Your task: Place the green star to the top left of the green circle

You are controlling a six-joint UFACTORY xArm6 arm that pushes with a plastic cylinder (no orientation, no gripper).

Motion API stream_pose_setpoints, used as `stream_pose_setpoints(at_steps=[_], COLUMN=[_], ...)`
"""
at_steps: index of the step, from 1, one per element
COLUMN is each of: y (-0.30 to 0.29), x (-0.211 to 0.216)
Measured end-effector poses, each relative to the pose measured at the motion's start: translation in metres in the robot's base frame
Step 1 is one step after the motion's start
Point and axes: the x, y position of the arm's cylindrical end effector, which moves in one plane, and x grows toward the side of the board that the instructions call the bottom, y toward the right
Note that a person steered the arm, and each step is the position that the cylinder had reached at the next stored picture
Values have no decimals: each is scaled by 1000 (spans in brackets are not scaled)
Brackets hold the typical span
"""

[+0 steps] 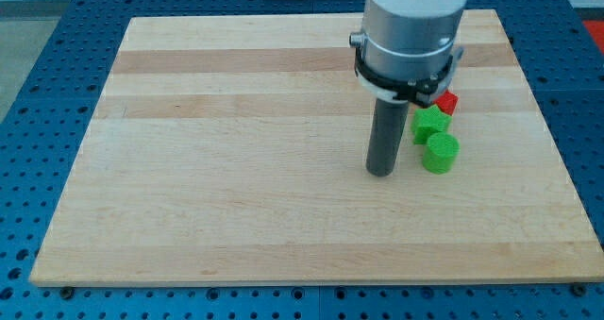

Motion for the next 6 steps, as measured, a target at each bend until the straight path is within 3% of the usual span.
stream_pose_setpoints(at_steps=[1, 2, 4, 5, 6], y=[76, 67, -23, 55, 69], x=[-6, -3, -50, -34, -35])
